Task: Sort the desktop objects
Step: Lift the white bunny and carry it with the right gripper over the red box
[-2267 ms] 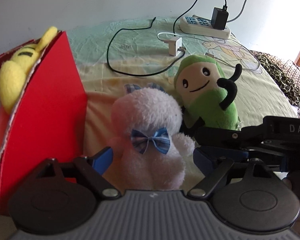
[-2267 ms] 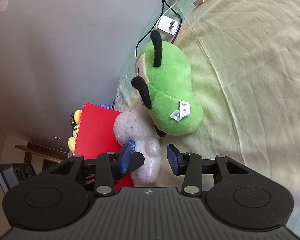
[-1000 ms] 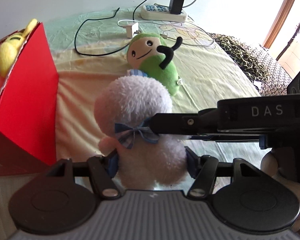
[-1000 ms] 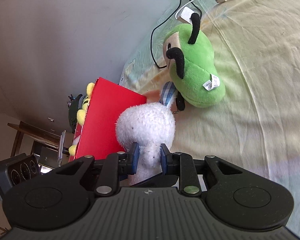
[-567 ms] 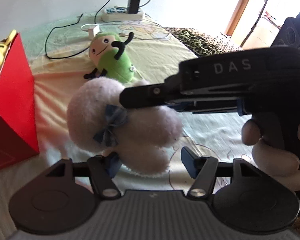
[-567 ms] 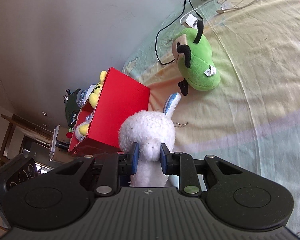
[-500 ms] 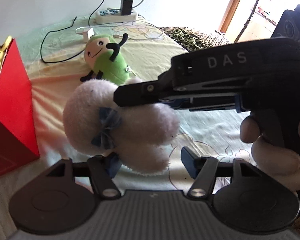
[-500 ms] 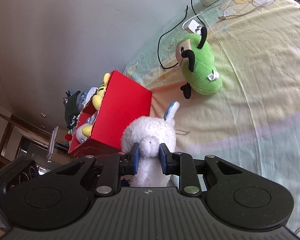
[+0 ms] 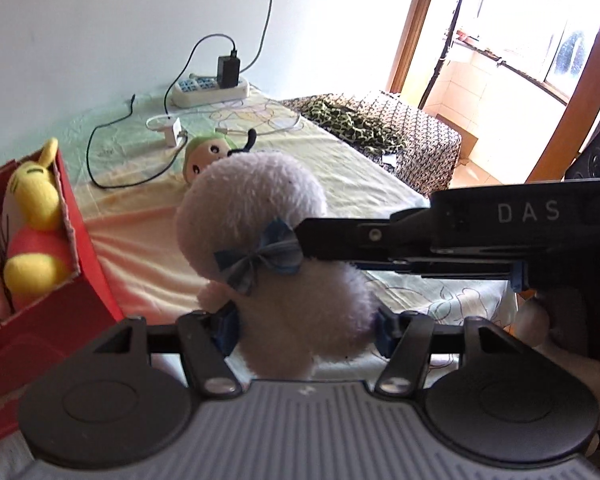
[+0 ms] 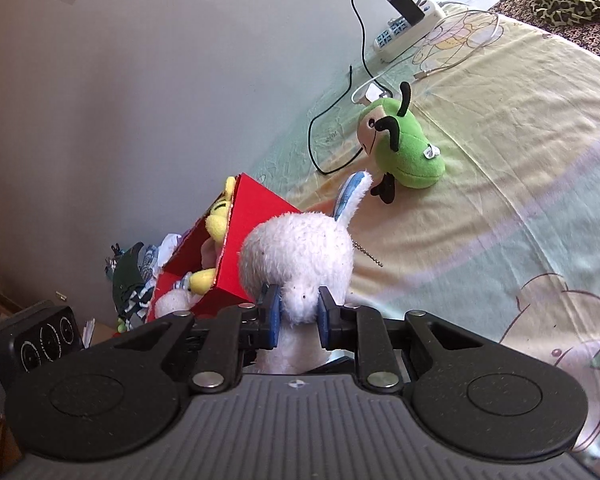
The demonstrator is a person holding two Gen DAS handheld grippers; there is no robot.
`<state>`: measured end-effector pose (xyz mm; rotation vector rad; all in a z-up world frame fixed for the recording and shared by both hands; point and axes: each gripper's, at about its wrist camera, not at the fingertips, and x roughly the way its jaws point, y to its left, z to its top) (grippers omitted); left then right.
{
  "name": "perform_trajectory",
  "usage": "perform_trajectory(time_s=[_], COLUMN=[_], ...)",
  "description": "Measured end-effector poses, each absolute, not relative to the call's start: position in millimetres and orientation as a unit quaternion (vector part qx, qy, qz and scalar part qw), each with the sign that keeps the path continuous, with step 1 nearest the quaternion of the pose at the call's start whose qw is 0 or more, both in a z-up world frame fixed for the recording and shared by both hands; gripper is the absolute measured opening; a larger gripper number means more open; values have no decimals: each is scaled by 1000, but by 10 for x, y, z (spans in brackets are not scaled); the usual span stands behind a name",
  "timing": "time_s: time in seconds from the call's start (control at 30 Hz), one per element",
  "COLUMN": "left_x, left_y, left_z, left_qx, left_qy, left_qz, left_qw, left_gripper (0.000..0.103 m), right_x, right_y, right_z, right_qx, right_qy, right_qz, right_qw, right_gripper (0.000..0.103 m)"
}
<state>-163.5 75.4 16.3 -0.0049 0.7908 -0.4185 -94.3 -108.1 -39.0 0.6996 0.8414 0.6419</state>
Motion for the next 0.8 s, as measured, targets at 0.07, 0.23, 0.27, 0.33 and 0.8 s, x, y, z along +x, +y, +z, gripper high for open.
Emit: perform_trajectory(time_s=[0.07, 0.23, 0.27, 0.33, 0.8], left_x=[-1668, -1728, -1747, -1779, -1961], left_y=[821, 1096, 1159, 1288, 2346], left_z=[258, 458, 496, 558, 670], left_qx=[2, -11, -13, -19, -54], left_qy=[365, 335, 328, 317, 287], left_qz=[-206, -204, -200, -188, -58], left_qw=[908, 920, 923, 929, 955], left_gripper=[63, 63, 63, 63, 63], right_x=[-1033, -1200, -1221, -1245, -945], right_y=[-1034, -844, -799, -695, 350], right_z=[-312, -82, -46, 27, 283], right_qx=[335, 330, 328, 322, 283], right_qy=[371, 317, 309, 294, 277], right_qz=[292, 286, 287, 292, 395], right_qw=[816, 842, 845, 851, 829], right_gripper=[21, 21, 21, 21, 21])
